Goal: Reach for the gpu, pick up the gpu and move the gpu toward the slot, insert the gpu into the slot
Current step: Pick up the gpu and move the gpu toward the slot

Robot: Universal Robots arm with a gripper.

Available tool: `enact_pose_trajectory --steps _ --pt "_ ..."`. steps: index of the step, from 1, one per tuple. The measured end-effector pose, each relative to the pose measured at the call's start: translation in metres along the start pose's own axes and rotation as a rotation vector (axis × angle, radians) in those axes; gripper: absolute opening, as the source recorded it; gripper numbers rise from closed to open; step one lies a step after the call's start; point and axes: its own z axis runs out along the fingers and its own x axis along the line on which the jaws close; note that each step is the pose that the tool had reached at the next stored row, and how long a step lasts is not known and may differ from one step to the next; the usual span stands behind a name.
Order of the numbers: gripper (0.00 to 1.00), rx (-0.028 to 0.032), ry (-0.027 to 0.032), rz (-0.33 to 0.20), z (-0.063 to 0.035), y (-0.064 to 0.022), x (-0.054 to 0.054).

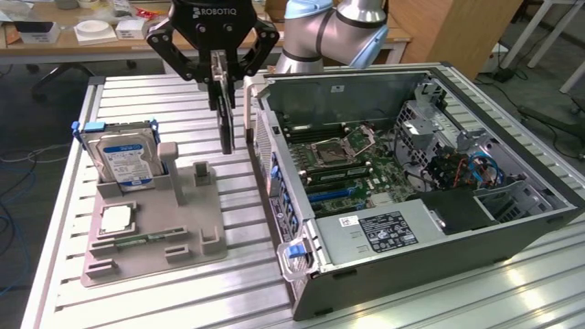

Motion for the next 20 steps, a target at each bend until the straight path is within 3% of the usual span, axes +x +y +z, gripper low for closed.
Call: enact_pose_trajectory --steps 20 --pt "0.26 0.0000 0.0000 0.000 0.0003 0.0002 -0.016"
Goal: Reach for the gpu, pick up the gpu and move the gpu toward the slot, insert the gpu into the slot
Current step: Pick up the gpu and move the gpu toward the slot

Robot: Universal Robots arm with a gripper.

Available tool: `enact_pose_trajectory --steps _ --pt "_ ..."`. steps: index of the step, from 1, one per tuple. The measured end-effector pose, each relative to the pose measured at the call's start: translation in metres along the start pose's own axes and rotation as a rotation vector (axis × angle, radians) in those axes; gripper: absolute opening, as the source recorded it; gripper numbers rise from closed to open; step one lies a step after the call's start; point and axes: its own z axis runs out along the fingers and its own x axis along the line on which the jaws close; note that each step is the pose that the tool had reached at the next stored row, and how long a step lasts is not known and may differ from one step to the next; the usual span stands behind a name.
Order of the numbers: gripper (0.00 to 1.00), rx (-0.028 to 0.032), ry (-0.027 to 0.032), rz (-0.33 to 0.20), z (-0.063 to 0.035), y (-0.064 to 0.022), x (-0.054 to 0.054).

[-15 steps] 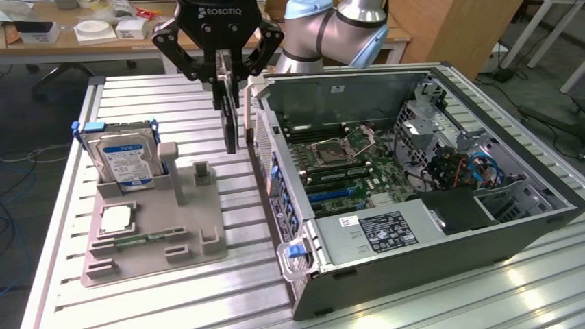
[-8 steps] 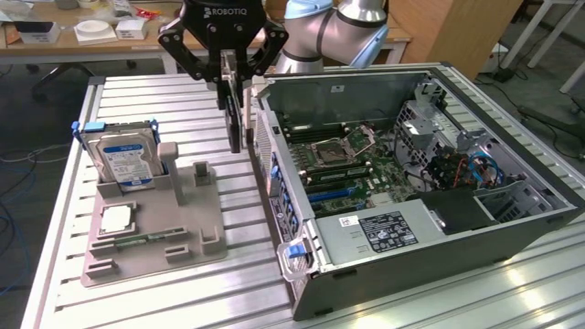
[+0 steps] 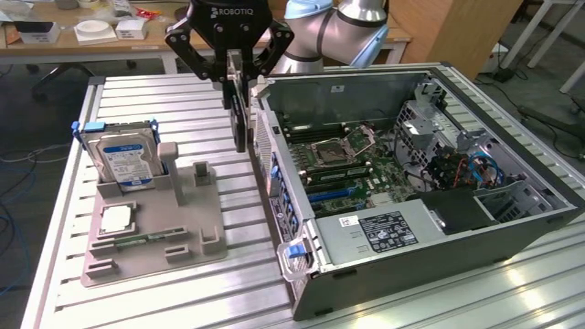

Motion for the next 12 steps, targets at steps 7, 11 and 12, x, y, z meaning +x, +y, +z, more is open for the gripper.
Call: enact_pose_trajectory --steps 7,11,12 --pt "0.26 0.0000 0.0000 0.000 0.0001 0.0001 -0.0051" --pt "0.26 0.0000 0.0000 0.000 0.0001 0.0001 -0.0076" --pt "0.26 0.0000 0.0000 0.000 0.0001 0.0001 -0.0082"
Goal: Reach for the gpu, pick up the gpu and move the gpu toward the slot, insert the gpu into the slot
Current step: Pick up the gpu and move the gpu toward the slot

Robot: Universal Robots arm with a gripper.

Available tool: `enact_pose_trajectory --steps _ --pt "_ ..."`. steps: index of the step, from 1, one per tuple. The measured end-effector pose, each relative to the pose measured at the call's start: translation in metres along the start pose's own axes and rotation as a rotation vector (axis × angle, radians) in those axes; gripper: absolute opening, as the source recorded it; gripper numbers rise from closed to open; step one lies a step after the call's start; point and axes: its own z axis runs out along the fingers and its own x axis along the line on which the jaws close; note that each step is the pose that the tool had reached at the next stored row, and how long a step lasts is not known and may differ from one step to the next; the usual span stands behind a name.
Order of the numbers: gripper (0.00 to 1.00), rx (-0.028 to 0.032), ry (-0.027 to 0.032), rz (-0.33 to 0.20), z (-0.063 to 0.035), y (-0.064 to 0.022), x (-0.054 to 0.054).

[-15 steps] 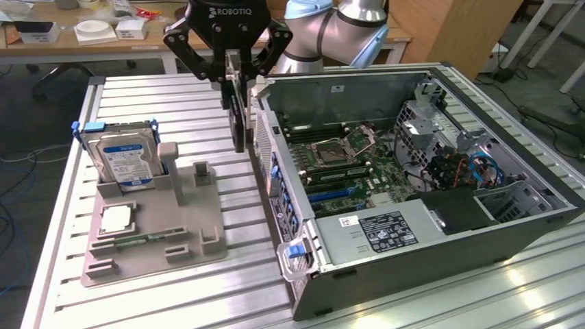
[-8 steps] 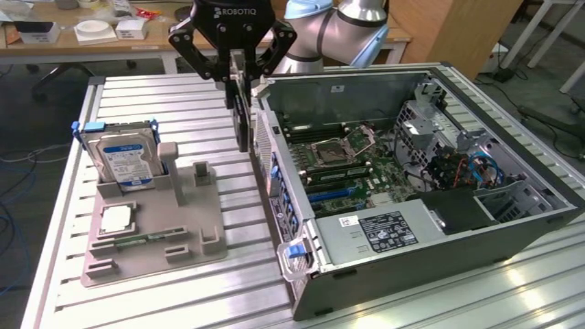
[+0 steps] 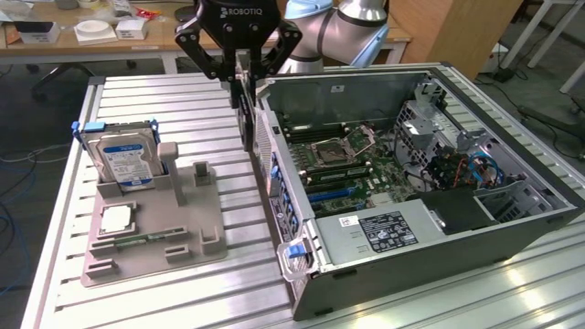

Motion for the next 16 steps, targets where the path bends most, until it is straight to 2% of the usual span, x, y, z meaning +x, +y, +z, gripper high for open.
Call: enact_pose_trajectory --steps 16 --pt "0.26 0.0000 0.0000 0.000 0.0001 0.0001 -0.0064"
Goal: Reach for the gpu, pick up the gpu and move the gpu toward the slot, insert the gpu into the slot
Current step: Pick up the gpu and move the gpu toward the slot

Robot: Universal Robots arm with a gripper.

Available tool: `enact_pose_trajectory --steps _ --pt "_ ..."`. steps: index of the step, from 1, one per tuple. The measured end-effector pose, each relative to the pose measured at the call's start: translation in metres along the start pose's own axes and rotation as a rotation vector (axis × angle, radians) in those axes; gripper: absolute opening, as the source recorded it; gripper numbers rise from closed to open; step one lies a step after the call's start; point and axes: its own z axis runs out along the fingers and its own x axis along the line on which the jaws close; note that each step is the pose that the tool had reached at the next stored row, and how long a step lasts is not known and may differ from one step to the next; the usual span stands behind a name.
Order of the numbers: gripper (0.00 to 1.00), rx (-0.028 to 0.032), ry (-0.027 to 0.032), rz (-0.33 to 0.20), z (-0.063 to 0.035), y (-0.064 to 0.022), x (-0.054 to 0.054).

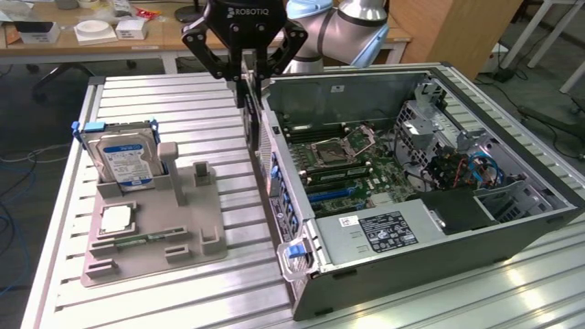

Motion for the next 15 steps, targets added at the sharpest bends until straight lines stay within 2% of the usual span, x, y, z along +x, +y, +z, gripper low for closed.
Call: enact_pose_trajectory --steps 15 --pt "0.26 0.0001 0.0000 0.000 0.0001 0.0002 -0.0093"
